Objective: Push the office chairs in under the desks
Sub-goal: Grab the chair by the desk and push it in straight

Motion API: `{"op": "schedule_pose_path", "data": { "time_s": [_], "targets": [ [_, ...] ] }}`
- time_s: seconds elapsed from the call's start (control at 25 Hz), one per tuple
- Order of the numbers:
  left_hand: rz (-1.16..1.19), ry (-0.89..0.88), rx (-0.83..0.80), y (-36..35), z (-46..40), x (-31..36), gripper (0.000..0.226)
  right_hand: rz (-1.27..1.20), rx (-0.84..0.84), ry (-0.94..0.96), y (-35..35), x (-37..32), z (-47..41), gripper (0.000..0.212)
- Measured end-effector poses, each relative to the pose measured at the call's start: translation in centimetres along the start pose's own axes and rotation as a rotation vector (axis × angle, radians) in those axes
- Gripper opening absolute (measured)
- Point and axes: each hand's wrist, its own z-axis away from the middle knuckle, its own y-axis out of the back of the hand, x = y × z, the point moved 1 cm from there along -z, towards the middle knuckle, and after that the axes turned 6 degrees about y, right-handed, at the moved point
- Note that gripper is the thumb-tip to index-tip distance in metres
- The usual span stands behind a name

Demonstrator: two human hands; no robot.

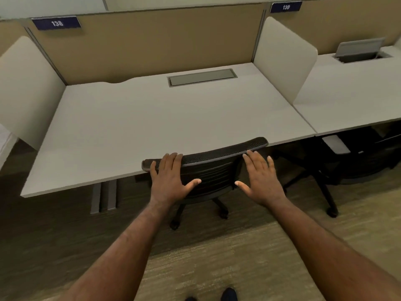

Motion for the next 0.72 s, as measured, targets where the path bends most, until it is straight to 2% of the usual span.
{"op": "schedule_pose_path", "data": {
  "time_s": [0.2,0.4,0.56,0.72],
  "targets": [
    [0.089,-0.287,0.037,-1.7,1.7,2.2,0.09,-0.046,0.025,-0.187,-0.5,-0.9,6.1,0.089],
    [0.128,-0.513,-0.043,-4.2,3.3,7.3,0.092,-0.068,-0.006,-0.36,-1.2,0.0,13.3,0.088],
    [0.163,-0.665,-0.187,-6.4,3.4,14.1,0.093,-0.126,-0.023,-0.486,-1.6,4.4,18.1,0.084],
    [0.135,-0.771,-0.256,-9.1,3.8,23.1,0.094,-0.179,-0.046,-0.567,-1.6,11.2,23.3,0.082]
  ]
}}
